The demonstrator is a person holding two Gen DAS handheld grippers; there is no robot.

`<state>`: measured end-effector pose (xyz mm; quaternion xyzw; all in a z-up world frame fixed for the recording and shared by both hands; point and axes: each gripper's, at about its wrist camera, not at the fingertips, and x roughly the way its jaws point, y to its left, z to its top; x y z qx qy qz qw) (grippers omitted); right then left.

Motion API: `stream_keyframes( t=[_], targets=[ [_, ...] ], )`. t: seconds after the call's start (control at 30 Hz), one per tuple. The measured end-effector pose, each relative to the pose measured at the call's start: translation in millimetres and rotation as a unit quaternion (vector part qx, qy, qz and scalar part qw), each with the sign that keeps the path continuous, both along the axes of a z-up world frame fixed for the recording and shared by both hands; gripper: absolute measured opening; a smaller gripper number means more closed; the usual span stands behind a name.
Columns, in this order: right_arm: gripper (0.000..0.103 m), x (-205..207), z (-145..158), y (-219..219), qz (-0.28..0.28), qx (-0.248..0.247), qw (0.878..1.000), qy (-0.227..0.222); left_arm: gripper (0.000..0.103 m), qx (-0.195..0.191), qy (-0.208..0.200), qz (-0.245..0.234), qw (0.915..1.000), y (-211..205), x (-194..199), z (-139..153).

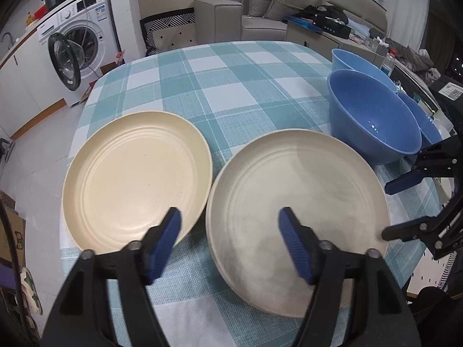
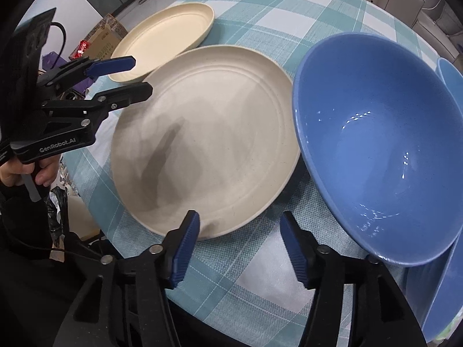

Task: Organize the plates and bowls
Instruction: 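Open both grippers to release the beige plate rims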

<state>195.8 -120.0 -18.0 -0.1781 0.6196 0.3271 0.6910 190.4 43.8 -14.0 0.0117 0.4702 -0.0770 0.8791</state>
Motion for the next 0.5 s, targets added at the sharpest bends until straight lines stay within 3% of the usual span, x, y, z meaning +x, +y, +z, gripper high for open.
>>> stream_keyframes(
  t=[0.17, 0.33, 0.5],
  targets=[
    [0.081, -6, 14, -6, -0.005, 0.027, 0.999, -0.018, 0.089, -0.011, -0.016, 0.017, 0.9997, 8, -3, 8],
    [0.086, -6, 27, -2, -0.003, 0.05, 0.999, -0.019, 0.098, -0.01, -0.03, 0.032, 0.999, 14, -8, 15],
    [0.086, -3, 38, 1, 0.002, 0.064, 0.998, -0.022, 0.098, -0.017, -0.037, 0.045, 0.9981, 23, -11, 20]
  ],
)
